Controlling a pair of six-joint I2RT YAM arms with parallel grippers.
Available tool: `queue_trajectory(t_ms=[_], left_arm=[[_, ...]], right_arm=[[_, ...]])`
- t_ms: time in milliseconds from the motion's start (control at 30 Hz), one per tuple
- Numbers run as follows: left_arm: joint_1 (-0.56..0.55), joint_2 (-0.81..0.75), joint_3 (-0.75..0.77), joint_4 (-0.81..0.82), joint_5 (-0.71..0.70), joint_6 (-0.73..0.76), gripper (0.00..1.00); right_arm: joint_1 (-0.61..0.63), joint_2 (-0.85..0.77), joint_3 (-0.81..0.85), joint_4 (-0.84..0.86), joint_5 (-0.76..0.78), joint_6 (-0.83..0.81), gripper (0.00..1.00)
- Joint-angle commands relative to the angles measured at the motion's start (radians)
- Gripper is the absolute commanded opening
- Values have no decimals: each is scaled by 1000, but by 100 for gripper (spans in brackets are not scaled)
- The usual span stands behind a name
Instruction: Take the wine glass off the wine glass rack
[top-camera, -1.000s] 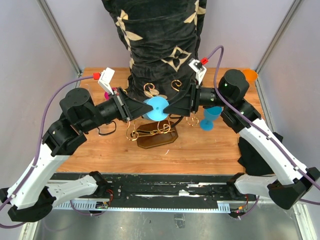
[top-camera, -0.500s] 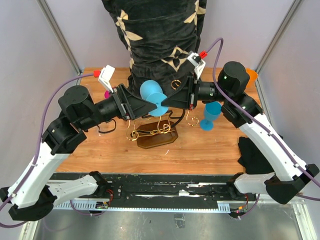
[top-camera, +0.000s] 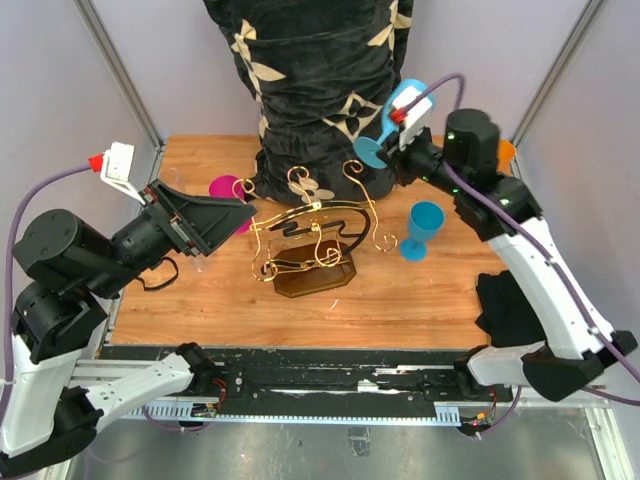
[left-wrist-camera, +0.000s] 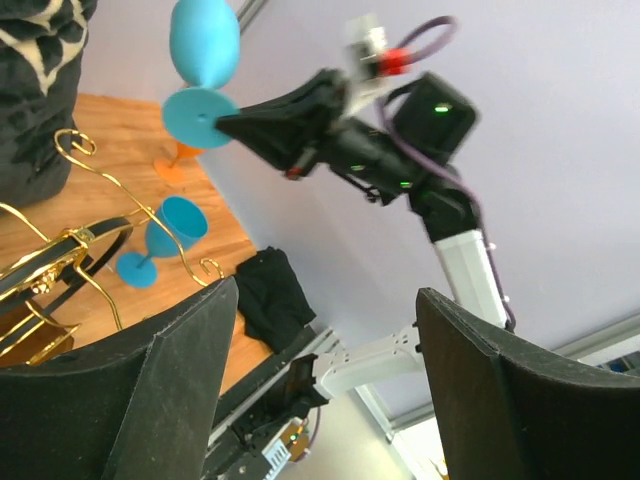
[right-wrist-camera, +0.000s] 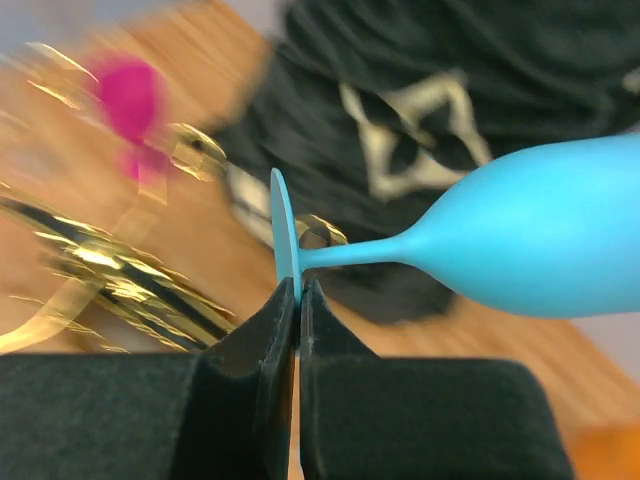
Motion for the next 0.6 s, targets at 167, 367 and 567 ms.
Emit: queue_trajectory(t_ms=[167, 367, 567], left_arm=[[-1, -33, -50, 19, -22, 67, 76], [-1, -52, -56, 9, -35, 121, 75], [-1, -75, -94, 36, -18, 140, 75]], right_arm=[[-249, 153, -264, 293, 265, -604, 1], [-323, 292, -191, 404, 244, -699, 0], [-346, 441, -186, 465, 196, -969, 1]])
